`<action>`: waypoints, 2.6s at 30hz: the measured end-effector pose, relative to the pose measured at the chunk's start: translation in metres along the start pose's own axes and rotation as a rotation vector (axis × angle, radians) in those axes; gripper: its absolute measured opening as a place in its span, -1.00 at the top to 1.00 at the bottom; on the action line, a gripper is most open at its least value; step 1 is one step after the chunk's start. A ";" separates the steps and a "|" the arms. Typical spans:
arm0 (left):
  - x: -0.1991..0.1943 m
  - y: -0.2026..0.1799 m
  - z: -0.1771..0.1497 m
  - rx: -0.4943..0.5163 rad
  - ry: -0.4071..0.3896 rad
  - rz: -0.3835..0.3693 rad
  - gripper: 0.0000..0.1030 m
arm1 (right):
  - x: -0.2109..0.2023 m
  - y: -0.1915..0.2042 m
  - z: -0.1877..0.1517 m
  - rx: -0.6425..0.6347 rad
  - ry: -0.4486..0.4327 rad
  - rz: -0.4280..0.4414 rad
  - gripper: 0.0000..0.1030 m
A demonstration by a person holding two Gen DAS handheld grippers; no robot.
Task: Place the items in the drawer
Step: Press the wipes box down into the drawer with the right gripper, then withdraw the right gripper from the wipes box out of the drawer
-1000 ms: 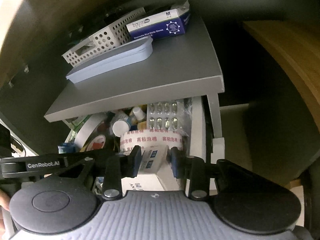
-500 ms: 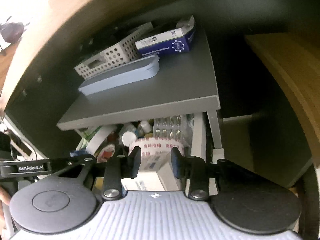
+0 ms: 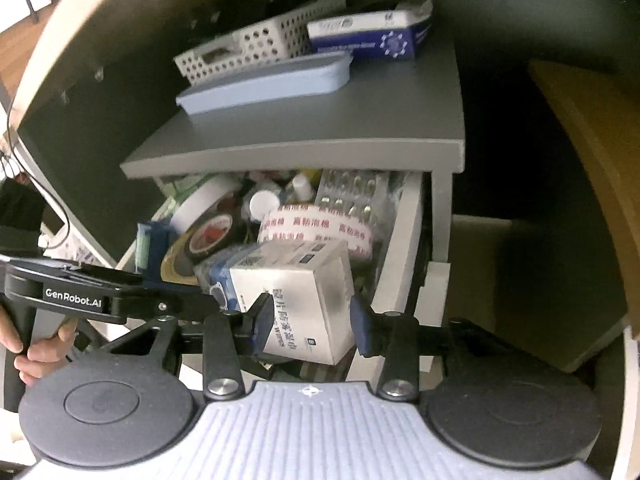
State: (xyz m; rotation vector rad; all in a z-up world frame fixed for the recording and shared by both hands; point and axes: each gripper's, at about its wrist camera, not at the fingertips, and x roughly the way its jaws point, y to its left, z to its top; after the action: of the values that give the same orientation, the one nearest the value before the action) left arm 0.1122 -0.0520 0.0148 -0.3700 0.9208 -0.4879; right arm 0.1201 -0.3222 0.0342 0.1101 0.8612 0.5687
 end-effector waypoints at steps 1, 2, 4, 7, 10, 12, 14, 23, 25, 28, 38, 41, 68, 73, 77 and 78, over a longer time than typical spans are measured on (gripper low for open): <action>0.003 0.001 0.000 -0.004 0.013 -0.006 0.23 | 0.003 0.000 0.000 -0.005 0.008 -0.002 0.09; 0.006 0.001 0.000 -0.006 0.027 -0.009 0.27 | 0.008 -0.002 0.000 0.003 0.025 0.009 0.09; 0.013 0.003 0.000 -0.013 0.052 -0.018 0.35 | 0.014 -0.005 0.000 0.029 0.044 0.023 0.04; 0.017 0.006 0.000 -0.033 0.055 -0.020 0.37 | 0.014 -0.008 0.003 0.067 0.055 0.034 0.07; 0.013 0.007 0.002 -0.045 0.056 -0.028 0.37 | 0.011 -0.015 0.007 0.151 0.072 0.063 0.13; 0.008 0.006 0.004 -0.052 0.058 -0.030 0.37 | 0.006 -0.019 0.010 0.209 0.097 0.089 0.13; 0.001 0.005 0.006 -0.068 0.057 -0.043 0.37 | 0.003 -0.022 0.013 0.259 0.124 0.103 0.13; 0.008 0.007 0.015 -0.117 0.098 -0.051 0.31 | 0.008 -0.023 0.018 0.296 0.137 0.072 0.09; 0.011 0.005 0.012 -0.100 0.089 -0.031 0.31 | 0.009 -0.017 0.016 0.259 0.124 0.044 0.08; 0.005 -0.002 0.007 -0.030 0.025 0.006 0.25 | 0.003 -0.008 0.015 0.209 0.084 0.016 0.03; -0.043 -0.002 0.002 0.044 -0.140 0.062 -0.10 | -0.036 0.011 0.011 0.154 -0.041 -0.029 -0.47; -0.057 -0.004 -0.005 0.065 -0.169 0.093 -0.23 | -0.045 0.018 0.008 0.140 -0.064 -0.037 -0.66; -0.101 0.005 -0.077 0.116 -0.305 0.345 -0.99 | -0.060 0.076 -0.073 0.127 -0.212 -0.149 -0.99; -0.091 0.010 -0.086 0.122 -0.270 0.336 -0.99 | -0.051 0.076 -0.084 0.133 -0.201 -0.156 -0.99; -0.085 0.021 -0.087 0.095 -0.257 0.333 -0.99 | -0.045 0.075 -0.084 0.097 -0.225 -0.178 -0.99; -0.085 0.023 -0.086 0.092 -0.263 0.333 -0.99 | -0.044 0.075 -0.083 0.089 -0.223 -0.184 -1.00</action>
State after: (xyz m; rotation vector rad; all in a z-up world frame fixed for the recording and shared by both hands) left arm 0.0033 0.0051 0.0112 -0.1853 0.6840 -0.1697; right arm 0.0036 -0.2923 0.0332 0.1699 0.6712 0.3381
